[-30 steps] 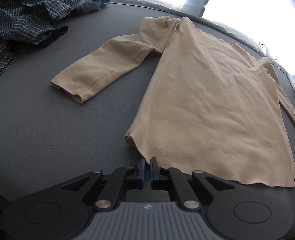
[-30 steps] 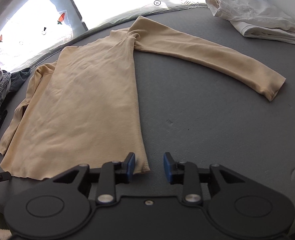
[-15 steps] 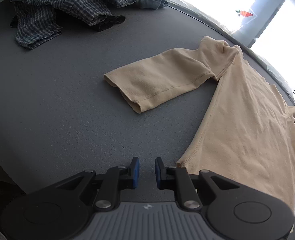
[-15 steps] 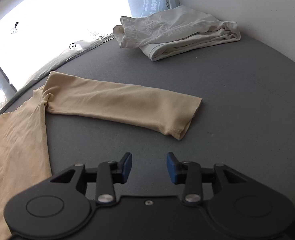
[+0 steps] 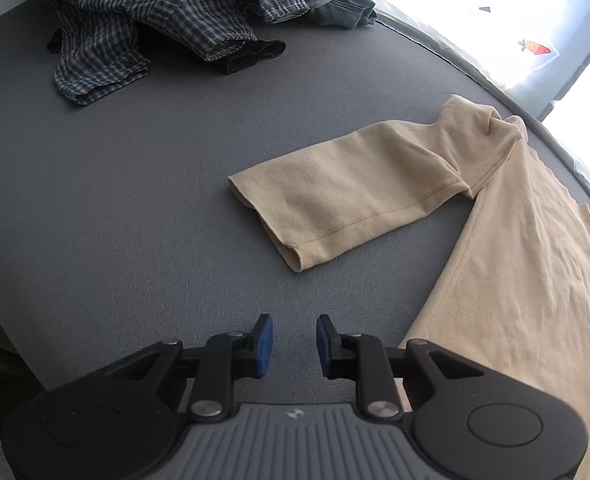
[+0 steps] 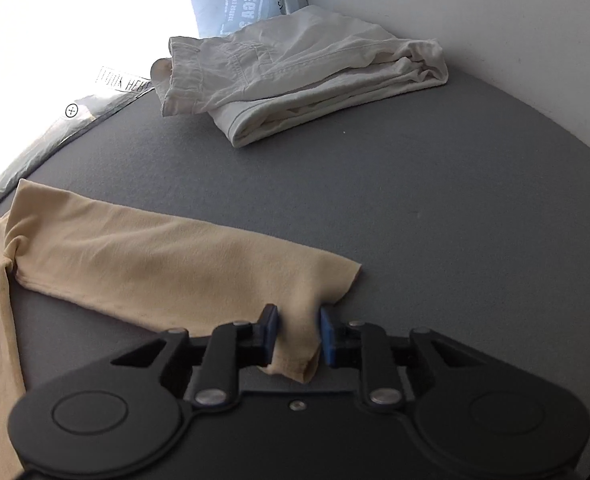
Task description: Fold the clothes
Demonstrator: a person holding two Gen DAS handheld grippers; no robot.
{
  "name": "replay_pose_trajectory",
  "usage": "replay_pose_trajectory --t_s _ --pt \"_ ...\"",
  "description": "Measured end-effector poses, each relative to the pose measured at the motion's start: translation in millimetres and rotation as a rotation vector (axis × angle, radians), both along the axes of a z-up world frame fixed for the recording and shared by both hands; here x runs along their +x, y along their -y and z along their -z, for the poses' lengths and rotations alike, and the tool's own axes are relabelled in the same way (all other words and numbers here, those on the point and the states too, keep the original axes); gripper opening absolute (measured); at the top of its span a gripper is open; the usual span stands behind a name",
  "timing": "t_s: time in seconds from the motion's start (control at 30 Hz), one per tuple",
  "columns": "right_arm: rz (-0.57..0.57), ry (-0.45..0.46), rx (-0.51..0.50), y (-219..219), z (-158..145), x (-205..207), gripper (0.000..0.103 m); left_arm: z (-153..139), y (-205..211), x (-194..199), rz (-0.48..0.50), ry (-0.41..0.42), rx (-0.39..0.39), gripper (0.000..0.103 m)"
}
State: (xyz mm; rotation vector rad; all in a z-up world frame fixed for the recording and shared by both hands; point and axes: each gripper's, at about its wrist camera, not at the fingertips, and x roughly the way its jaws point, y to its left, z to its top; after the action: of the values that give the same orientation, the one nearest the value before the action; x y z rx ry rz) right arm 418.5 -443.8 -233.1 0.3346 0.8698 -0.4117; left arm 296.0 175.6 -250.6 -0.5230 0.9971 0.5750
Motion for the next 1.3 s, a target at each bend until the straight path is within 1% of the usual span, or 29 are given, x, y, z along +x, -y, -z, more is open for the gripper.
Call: replay_pose_trajectory --t_s 0.07,0.13,0.23,0.3,0.33,0.37,0.4,0.47,0.5,0.53,0.57,0.67,0.7,0.73,0.87,0.97,1.0,1.07,1.1,1.13,1.17,1.2,1.23,1.27,1.3 --pt "0.014 0.001 0.02 4 -1 -5 0.004 0 -4 8 -0.001 -0.017 0.02 0.034" --pt "0.066 0.009 0.034 11 -5 -17 0.004 -1 -11 13 -0.022 -0.01 0.01 0.034" --pt "0.143 -0.007 -0.039 20 -13 -39 0.004 -3 -19 18 -0.04 0.001 -0.004 0.034" --pt "0.16 -0.01 -0.012 28 -13 -45 0.004 -2 -23 21 -0.028 0.001 -0.002 0.035" --pt "0.167 -0.01 0.008 31 -11 -46 0.005 -1 -24 23 -0.023 -0.004 -0.001 0.037" --pt "0.17 -0.022 0.005 31 -10 -45 0.005 0 -26 24 -0.019 -0.009 0.0 0.04" --pt "0.171 -0.042 -0.01 28 -9 -42 0.006 1 -28 26 -0.015 -0.014 0.001 0.041" --pt "0.177 -0.077 -0.05 20 -8 -37 0.015 2 -33 26 -0.019 -0.006 -0.009 0.042" --pt "0.188 -0.083 -0.078 14 -10 -36 0.026 2 -35 25 -0.021 0.002 -0.017 0.043" --pt "0.196 -0.079 -0.102 6 -13 -36 0.046 1 -37 24 -0.021 0.012 -0.021 0.046" --pt "0.196 -0.063 -0.116 -2 -16 -36 0.053 0 -39 23 -0.02 0.023 -0.025 0.051" --pt "0.137 -0.02 -0.113 -32 -22 -36 0.064 0 -46 19 -0.02 0.051 -0.04 0.056" --pt "0.109 -0.014 -0.108 -42 -23 -36 0.079 1 -48 19 -0.02 0.061 -0.049 0.056" --pt "0.068 -0.016 -0.105 -56 -23 -34 0.09 2 -50 18 -0.02 0.07 -0.058 0.057" --pt "-0.095 -0.04 -0.096 -114 -14 -25 0.091 6 -54 23 -0.001 0.088 -0.085 0.06" --pt "-0.218 -0.038 -0.1 -155 -6 -23 0.093 9 -51 31 0.017 0.073 -0.063 0.062" --pt "-0.251 -0.038 -0.114 -165 -3 -23 0.095 9 -50 33 0.023 0.067 -0.056 0.062" --pt "-0.273 -0.05 -0.155 -178 5 -25 0.097 10 -48 36 0.028 0.063 -0.041 0.062" --pt "-0.261 -0.044 -0.152 -178 8 -28 0.101 10 -47 38 0.035 0.06 -0.028 0.062" --pt "-0.241 -0.031 -0.139 -177 9 -31 0.103 10 -46 39 0.042 0.057 -0.014 0.061" --pt "-0.226 -0.017 -0.12 -174 11 -33 0.103 10 -45 40 0.049 0.054 -0.001 0.054" --pt "-0.213 -0.003 -0.097 -170 12 -35 0.103 10 -45 40 0.066 0.051 0.013 0.043" --pt "-0.216 0.003 -0.098 -170 13 -36 0.103 10 -46 40 0.084 0.048 0.026 0.009" --pt "-0.222 0.009 -0.114 -173 14 -38 0.103 10 -47 41 0.102 0.046 0.04 0.001" --pt "-0.22 0.017 -0.121 -174 14 -40 0.103 9 -51 39 0.097 0.057 0.02 0.001"
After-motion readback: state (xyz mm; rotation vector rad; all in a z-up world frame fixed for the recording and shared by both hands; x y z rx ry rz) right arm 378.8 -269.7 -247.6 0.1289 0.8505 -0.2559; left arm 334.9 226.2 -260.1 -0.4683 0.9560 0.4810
